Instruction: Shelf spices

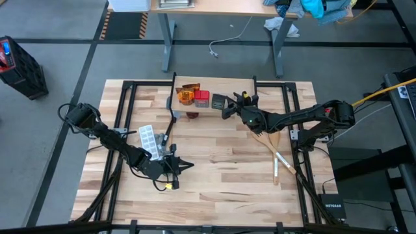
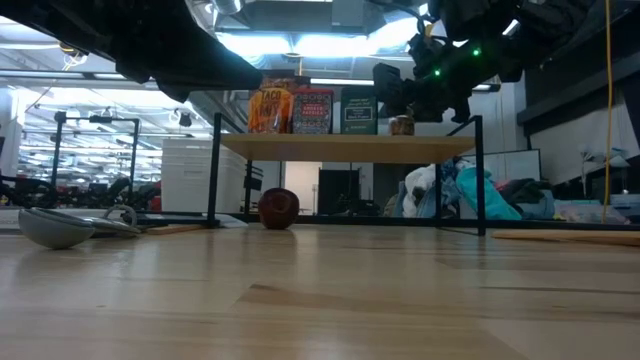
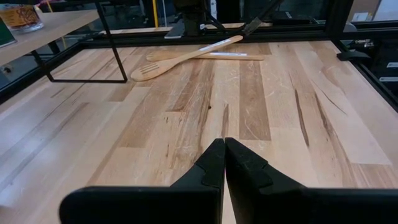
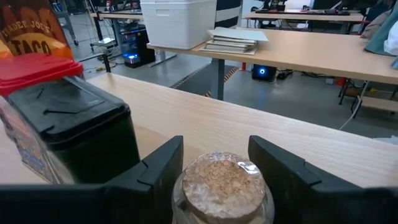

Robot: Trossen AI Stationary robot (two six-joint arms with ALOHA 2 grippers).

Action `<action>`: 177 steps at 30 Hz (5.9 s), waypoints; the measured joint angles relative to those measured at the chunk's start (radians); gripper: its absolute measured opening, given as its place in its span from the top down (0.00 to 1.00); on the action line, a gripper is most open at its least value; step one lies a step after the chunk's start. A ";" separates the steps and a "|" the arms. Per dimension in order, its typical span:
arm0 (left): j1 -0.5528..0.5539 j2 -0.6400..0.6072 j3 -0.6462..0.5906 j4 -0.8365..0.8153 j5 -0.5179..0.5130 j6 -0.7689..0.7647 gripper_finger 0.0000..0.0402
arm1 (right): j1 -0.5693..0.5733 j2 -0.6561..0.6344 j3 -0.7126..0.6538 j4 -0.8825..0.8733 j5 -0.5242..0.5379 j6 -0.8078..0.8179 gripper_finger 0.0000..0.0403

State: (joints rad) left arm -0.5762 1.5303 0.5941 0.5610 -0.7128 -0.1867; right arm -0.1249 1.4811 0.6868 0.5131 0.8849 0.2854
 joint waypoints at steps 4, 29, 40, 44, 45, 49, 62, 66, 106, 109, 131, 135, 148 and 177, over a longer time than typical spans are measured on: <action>0.000 0.000 0.000 0.000 0.000 0.000 0.99 | 0.000 -0.001 0.001 -0.022 -0.005 -0.002 0.54; 0.000 0.000 0.000 0.000 0.000 0.000 0.99 | -0.002 -0.002 0.003 -0.041 0.019 -0.031 0.54; 0.001 0.000 0.000 0.002 0.000 0.003 0.99 | 0.000 -0.002 0.002 -0.041 0.035 -0.030 0.54; 0.027 0.000 0.000 0.042 -0.014 0.066 0.99 | 0.000 -0.002 0.002 -0.041 0.035 -0.030 0.54; 0.040 0.000 0.000 0.056 -0.016 0.092 0.99 | 0.000 -0.002 0.002 -0.041 0.035 -0.030 0.54; 0.111 0.000 0.000 0.114 -0.016 0.201 0.99 | 0.000 -0.002 0.002 -0.041 0.035 -0.031 0.54; 0.246 -0.197 -0.001 -0.189 -0.020 0.236 0.99 | 0.000 -0.002 0.002 -0.041 0.035 -0.031 0.54; 0.250 -0.377 -0.021 -0.291 -0.021 0.241 0.99 | 0.000 -0.002 0.002 -0.041 0.035 -0.031 0.54; 0.249 -1.029 -0.585 -0.035 0.593 0.239 0.99 | 0.000 -0.002 0.002 -0.043 0.019 -0.031 0.54; 0.250 -1.029 -0.585 -0.090 0.639 0.222 0.99 | 0.000 -0.002 0.002 -0.043 0.019 -0.031 0.54; 0.250 -1.029 -0.585 -0.393 0.658 0.183 0.99 | 0.000 -0.002 0.002 -0.043 0.019 -0.030 0.54; 0.249 -1.029 -0.585 -0.422 0.658 0.183 0.99 | 0.000 -0.002 0.002 -0.043 0.019 -0.030 0.54; 0.250 -1.029 -0.585 -0.445 0.581 -0.157 0.99 | 0.000 -0.002 0.002 -0.043 0.019 -0.030 0.54; 0.250 -1.026 -0.585 -0.527 0.580 0.064 0.99 | 0.000 -0.001 0.002 -0.043 0.018 -0.030 0.54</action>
State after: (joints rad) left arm -0.3264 0.5041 0.0093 0.0338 -0.1329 -0.1226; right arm -0.1246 1.4799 0.6884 0.4702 0.9031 0.2558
